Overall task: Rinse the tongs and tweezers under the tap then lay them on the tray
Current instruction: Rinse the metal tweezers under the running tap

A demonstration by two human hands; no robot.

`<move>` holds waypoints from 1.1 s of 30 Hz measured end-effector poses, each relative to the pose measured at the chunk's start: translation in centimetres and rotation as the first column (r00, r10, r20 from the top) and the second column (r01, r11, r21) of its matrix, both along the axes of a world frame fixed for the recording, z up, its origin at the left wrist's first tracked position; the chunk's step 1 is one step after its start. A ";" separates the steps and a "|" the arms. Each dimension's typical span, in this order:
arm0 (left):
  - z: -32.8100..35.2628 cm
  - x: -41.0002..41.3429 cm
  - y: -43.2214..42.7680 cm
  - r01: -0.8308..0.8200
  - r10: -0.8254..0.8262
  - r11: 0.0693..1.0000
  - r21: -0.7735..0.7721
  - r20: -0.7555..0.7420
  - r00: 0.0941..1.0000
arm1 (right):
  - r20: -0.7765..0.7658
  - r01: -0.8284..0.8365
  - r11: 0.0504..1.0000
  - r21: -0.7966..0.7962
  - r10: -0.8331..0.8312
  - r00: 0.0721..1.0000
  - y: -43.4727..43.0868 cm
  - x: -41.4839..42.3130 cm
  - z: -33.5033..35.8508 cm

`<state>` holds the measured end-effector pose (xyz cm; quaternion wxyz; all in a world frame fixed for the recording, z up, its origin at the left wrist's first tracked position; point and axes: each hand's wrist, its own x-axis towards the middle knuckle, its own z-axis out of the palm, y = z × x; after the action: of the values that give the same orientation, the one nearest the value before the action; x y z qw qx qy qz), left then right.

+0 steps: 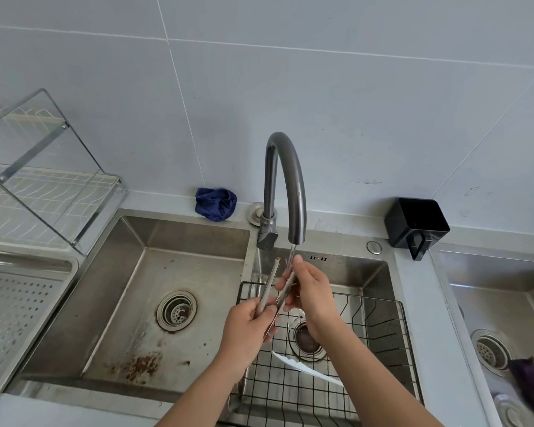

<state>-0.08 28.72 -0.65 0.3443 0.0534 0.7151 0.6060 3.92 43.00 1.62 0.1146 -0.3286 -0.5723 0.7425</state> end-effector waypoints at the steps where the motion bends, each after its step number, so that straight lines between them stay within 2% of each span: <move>1: 0.0 0.1 0.1 -0.013 0.013 1.000 0.002 0.008 1.000 | -0.014 -0.017 1.000 -0.001 0.017 1.000 0.1 0.0 0.0; 5: 0.0 -0.4 0.0 -0.083 0.074 0.994 0.072 0.114 0.991 | -0.146 -0.165 0.980 -0.110 0.148 0.978 0.1 0.4 -0.1; 8: 0.2 -1.2 0.0 -0.073 0.056 0.994 0.083 0.184 0.981 | -0.180 -0.182 0.951 -0.251 0.139 0.974 0.2 0.2 0.4; 13: -0.3 -1.7 0.4 -0.010 0.013 1.000 -0.018 0.207 0.978 | -0.311 -0.191 0.929 -0.316 0.089 0.946 0.3 0.4 0.6; 15: -0.4 -1.7 0.6 0.003 0.004 1.000 -0.029 0.235 0.972 | -0.309 -0.214 0.941 -0.261 0.129 0.942 0.3 0.6 0.8; 18: -0.2 -1.8 1.1 0.026 -0.014 0.999 -0.040 0.279 0.960 | -0.147 -0.208 0.978 -0.037 0.200 0.969 -0.2 0.3 1.1; 22: 0.9 -2.4 2.4 0.161 -0.133 0.985 -0.054 0.348 0.928 | -0.158 -0.220 0.975 0.027 0.221 0.962 -0.6 0.5 0.8; 25: 1.6 -3.0 3.4 0.143 -0.127 0.989 -0.023 0.346 0.930 | 0.001 -0.224 0.942 0.249 0.231 0.973 -1.0 0.9 0.4; 27: 1.9 -2.9 4.0 0.143 -0.142 0.989 0.020 0.334 0.932 | 0.068 -0.171 0.912 0.373 0.157 0.985 -1.1 1.1 0.5; 30: 2.0 -2.4 4.9 0.121 -0.141 0.989 0.082 0.310 0.940 | 0.022 -0.052 0.917 0.394 0.047 0.999 -0.8 1.1 1.3; 33: 1.7 -2.3 5.6 -0.017 -0.044 0.983 0.183 0.324 0.945 | -0.016 -0.014 0.945 0.328 0.020 1.000 0.0 0.8 1.8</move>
<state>-2.43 34.35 1.06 0.4558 -0.0112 0.5890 0.6672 4.76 42.97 3.38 0.1668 -0.2927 -0.6895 0.6412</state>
